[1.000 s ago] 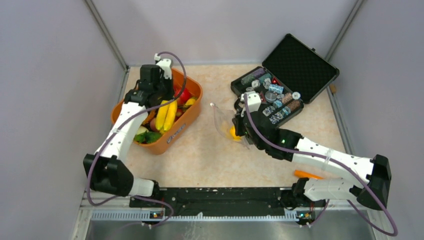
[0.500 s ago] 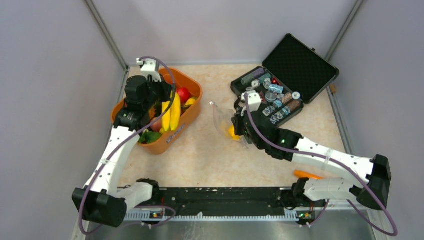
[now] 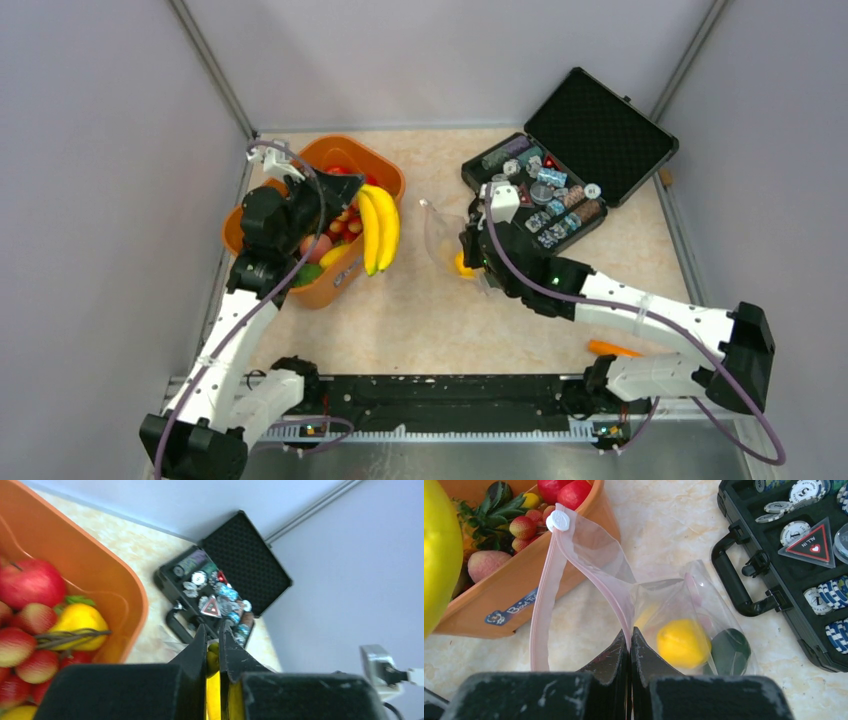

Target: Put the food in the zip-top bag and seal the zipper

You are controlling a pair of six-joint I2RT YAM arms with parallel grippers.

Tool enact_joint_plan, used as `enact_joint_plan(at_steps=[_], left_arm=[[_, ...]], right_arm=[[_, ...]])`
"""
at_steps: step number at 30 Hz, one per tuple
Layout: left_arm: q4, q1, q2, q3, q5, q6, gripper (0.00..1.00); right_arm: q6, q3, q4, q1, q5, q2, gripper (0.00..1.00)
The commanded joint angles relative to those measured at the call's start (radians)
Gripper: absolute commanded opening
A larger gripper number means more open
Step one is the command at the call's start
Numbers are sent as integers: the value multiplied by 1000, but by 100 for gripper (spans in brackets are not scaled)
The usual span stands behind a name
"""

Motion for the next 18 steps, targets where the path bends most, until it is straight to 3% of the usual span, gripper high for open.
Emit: enact_joint_plan(at_steps=[1, 9, 13, 18], left_arm=[[218, -26, -62, -99, 6, -249, 0], [401, -233, -104, -204, -165, -275, 0], [295, -271, -28, -130, -129, -284, 0], [458, -328, -45, -222, -254, -302, 0]], right_arm=[[43, 2, 78, -7, 48, 30, 0], [88, 7, 139, -3, 75, 54, 0], [82, 5, 154, 4, 90, 56, 0], [78, 2, 163, 11, 87, 62, 0]])
